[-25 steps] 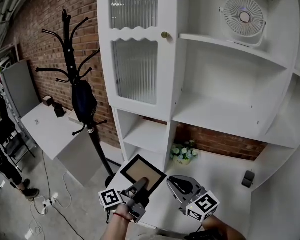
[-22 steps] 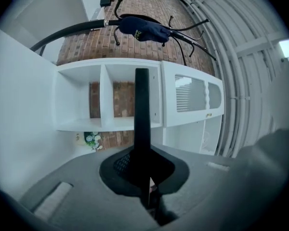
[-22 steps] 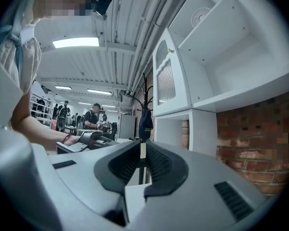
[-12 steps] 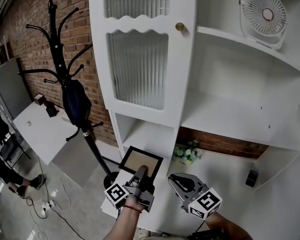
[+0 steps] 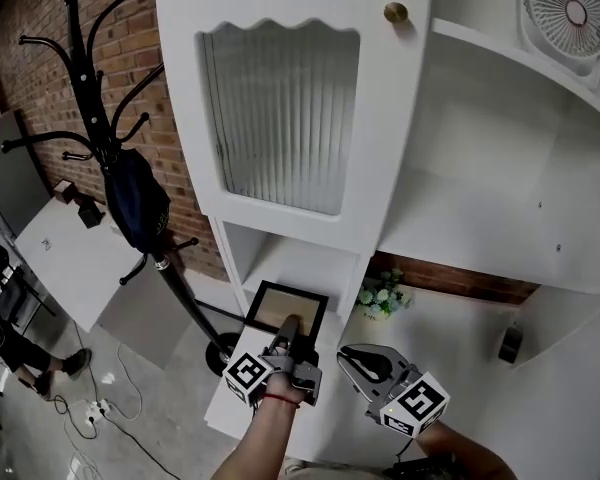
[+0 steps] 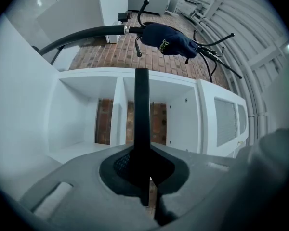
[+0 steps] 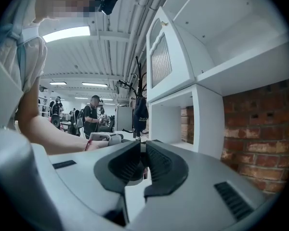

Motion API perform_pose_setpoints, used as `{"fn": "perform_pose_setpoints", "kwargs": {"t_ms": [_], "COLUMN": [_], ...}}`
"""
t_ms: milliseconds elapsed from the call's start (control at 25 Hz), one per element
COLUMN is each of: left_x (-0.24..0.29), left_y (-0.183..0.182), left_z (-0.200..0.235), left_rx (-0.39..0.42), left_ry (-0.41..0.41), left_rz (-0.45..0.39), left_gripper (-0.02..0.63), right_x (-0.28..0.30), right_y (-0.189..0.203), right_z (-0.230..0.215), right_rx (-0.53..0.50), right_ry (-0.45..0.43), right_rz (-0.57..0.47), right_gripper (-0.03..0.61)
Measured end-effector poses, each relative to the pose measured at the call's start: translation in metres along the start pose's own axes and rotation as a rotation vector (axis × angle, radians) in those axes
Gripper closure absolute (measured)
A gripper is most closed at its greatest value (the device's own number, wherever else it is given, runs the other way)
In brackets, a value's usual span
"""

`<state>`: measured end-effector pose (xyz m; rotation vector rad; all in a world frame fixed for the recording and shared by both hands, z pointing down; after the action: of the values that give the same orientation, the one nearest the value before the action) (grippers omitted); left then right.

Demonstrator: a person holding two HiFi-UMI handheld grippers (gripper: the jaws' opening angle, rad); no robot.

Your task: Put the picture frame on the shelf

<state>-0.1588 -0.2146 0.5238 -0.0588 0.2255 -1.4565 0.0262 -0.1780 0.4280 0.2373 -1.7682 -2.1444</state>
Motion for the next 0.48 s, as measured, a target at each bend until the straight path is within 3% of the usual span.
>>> {"fn": "perform_pose_setpoints", "kwargs": {"t_ms": [480], "left_x": [0.028], "left_y": [-0.014], "left_z": [0.033], "left_rx": [0.003], "left_ry": [-0.077], "left_rz": [-0.025], "left_gripper": [0.595], "right_x": [0.009], "right_y": [0.013], "right_z": [-0.013], "right_rx": [0.021], "right_ry": [0.006], "right_rz": [0.018], "right_gripper": [0.549]}}
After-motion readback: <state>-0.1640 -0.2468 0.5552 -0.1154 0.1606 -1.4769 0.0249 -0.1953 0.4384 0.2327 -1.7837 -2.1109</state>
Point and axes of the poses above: the fingertips, and each gripper's own axes: x forward along the fingers, z to its left, y out of its underside, the point moved 7 cm from there along -x, backward along the fingers, and after that the axes turned 10 degrees about -x, right-handed, at the moved point
